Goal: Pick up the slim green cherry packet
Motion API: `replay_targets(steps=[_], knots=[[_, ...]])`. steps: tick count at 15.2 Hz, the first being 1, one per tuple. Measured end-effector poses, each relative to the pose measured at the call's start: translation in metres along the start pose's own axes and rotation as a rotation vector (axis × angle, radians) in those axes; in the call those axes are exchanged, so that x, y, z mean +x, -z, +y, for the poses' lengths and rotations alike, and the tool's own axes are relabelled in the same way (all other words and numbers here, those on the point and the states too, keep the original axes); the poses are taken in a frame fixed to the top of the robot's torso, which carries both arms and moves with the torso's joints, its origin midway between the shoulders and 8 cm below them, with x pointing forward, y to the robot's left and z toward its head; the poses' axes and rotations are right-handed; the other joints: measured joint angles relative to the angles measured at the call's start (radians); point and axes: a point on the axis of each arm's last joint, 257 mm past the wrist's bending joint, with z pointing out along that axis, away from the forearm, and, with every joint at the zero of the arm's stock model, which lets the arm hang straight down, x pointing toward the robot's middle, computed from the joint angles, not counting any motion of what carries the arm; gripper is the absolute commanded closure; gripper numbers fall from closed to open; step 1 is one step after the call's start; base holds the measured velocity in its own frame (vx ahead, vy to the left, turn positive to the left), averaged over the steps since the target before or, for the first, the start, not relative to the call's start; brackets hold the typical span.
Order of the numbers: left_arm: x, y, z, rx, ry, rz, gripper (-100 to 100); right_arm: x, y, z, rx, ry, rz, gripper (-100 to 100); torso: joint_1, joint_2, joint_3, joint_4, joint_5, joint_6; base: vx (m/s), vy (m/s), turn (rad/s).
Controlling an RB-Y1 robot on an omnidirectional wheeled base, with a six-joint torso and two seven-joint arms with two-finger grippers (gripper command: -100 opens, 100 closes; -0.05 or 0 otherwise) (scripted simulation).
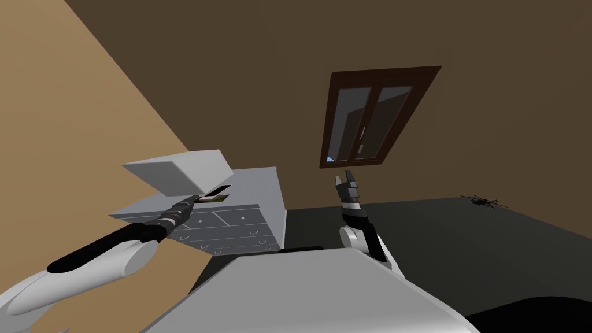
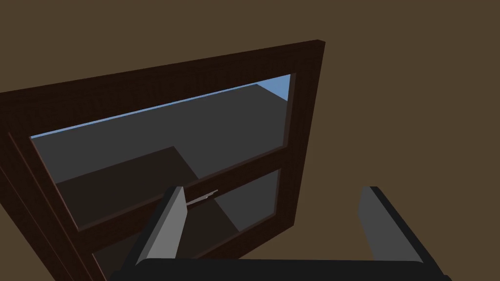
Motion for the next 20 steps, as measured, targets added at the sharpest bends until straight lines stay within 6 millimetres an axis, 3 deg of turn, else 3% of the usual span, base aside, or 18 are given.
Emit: replay_targets(steps=[20], knots=[[-0.06, 0.021, 0.056, -0.342, -0.038, 0.038, -100, 0.0, 0.0, 0.0, 0.0, 0.0, 0.0, 0, 0.002, -0.002, -0.001, 0.0, 0.001, 0.0, 0.045, -0.043, -0.02]])
